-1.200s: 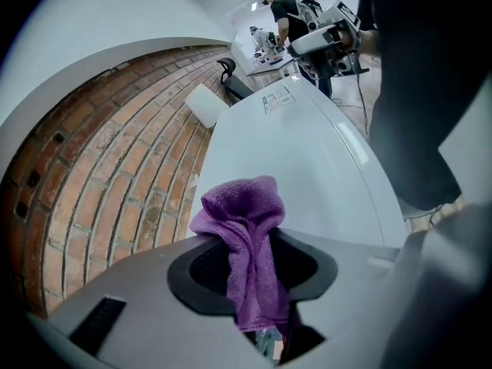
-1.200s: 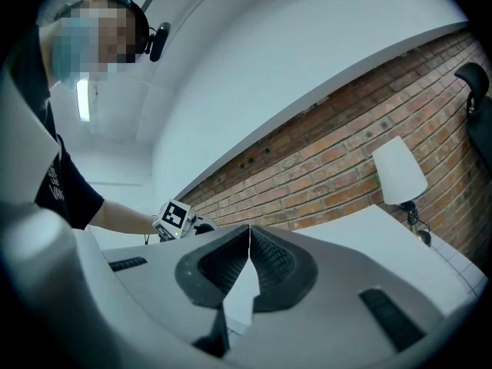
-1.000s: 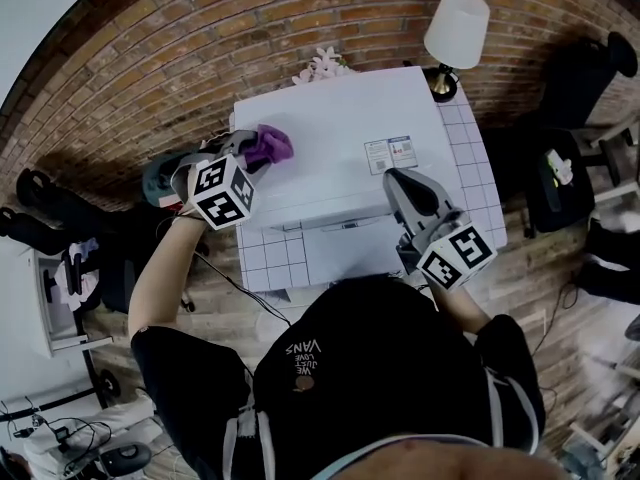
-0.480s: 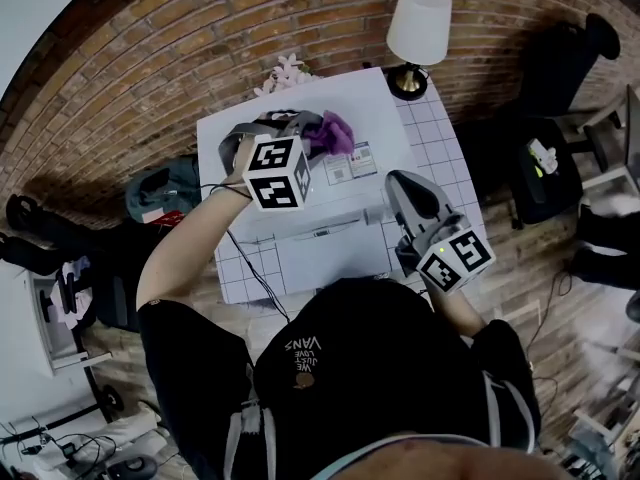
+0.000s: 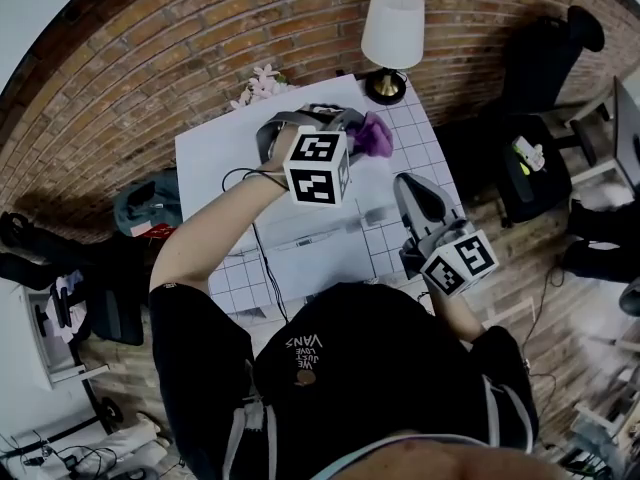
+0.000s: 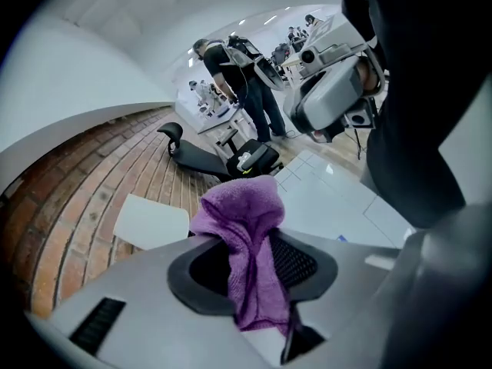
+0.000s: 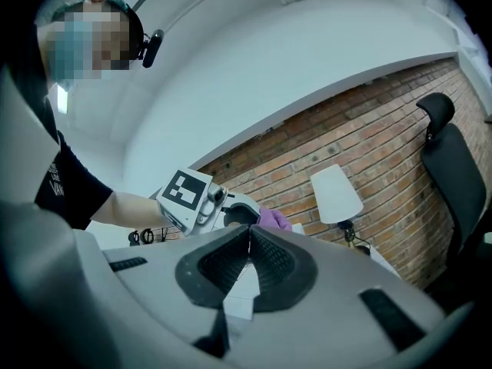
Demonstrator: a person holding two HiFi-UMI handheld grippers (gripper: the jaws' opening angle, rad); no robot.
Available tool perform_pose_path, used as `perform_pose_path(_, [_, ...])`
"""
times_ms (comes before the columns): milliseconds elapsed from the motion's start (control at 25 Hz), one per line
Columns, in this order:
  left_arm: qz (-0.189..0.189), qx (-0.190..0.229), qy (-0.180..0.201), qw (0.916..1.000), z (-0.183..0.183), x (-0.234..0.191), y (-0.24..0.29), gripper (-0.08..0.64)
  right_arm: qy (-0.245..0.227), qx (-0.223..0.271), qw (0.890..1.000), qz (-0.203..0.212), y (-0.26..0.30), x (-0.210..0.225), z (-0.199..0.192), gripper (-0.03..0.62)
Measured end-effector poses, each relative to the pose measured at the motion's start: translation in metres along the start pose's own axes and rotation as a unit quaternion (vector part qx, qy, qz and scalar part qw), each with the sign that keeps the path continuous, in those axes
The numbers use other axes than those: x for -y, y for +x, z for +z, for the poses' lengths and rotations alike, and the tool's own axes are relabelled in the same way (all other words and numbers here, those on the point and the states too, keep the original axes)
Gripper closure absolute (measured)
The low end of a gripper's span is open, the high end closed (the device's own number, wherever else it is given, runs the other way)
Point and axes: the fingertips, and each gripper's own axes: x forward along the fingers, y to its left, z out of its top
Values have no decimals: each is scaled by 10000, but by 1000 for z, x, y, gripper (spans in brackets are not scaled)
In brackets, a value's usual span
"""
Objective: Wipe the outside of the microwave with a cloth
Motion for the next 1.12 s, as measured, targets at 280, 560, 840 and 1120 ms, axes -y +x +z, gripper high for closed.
perform_pose_path(280, [221, -24, -368, 9991, -28, 2, -25, 420, -16, -2, 9999, 99, 10, -15, -2, 588])
perform_pose_path(560, [494, -325, -772, 9953, -94, 33, -87, 420, -61, -42, 9995, 315, 30, -55, -11, 588])
perform_pose_path(840, [764, -828, -1433, 9833, -180, 100, -176, 420, -44, -174, 9980, 605, 48, -105, -31, 589])
perform_pose_path(1120, [889, -1179, -1926, 9701, -221, 176, -237, 420, -25, -305, 9966, 769, 61, -133, -46, 588])
